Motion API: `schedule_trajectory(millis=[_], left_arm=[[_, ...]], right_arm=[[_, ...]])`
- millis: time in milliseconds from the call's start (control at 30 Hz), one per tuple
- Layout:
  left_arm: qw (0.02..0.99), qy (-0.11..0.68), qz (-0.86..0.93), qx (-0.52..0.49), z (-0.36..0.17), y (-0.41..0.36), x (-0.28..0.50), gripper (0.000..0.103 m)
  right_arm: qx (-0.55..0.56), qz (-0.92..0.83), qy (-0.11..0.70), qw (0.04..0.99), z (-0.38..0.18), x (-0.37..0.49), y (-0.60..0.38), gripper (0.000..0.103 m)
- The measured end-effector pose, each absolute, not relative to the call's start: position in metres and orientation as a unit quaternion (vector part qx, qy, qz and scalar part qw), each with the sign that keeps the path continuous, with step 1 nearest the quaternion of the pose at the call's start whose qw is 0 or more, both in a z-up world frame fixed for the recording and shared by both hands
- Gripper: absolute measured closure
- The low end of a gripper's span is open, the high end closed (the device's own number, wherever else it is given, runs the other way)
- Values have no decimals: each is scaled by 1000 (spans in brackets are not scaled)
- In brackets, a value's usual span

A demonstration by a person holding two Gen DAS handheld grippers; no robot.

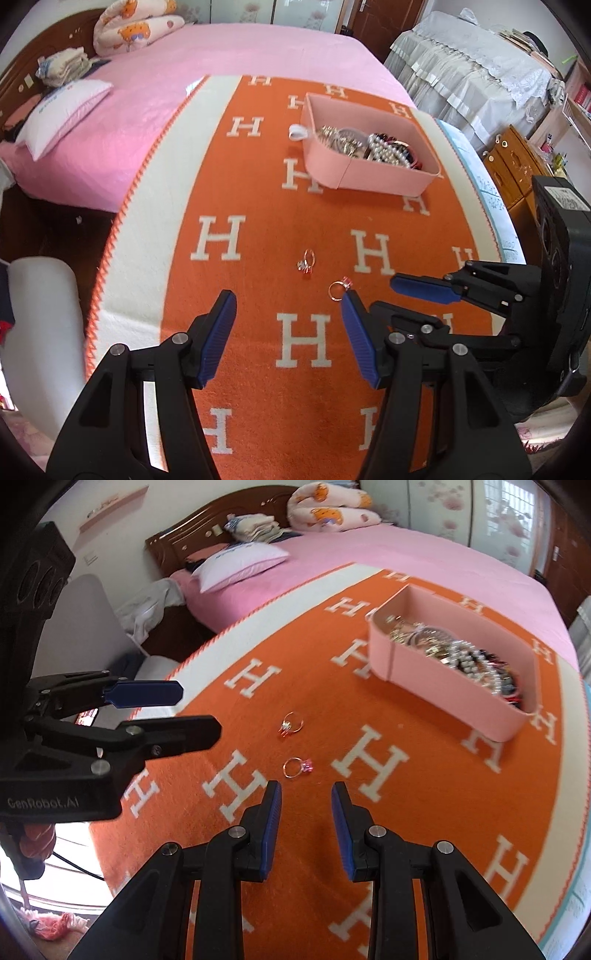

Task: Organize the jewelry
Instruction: 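Move both open tools to the two rings on the blanket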

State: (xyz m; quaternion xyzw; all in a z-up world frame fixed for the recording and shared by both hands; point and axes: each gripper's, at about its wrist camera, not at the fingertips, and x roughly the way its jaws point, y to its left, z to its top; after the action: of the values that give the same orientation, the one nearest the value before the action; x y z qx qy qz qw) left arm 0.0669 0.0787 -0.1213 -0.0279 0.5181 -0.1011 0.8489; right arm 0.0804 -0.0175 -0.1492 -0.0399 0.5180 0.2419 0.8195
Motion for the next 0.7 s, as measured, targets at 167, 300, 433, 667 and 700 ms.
schedule_trajectory(millis=[167,300,433,667,700], left_arm=[[844,526,-102,-37,-134,81,78,47],[842,528,-107,-38,-137,79,87,47],[840,529,-115,-38,-140,74,95,48],[833,538,-126,-39,-148,66,107,53],[831,540,-127,-40,-149,65,107,57]], right_arm=[[-24,250,528,812,-166,96,-10,75],[-14,250,531,810,-176,108,-4,75],[-27,244,529,812,-185,114,2,85],[-47,243,515,820,-190,116,8,95],[-44,244,515,821,-191,118,8,96]])
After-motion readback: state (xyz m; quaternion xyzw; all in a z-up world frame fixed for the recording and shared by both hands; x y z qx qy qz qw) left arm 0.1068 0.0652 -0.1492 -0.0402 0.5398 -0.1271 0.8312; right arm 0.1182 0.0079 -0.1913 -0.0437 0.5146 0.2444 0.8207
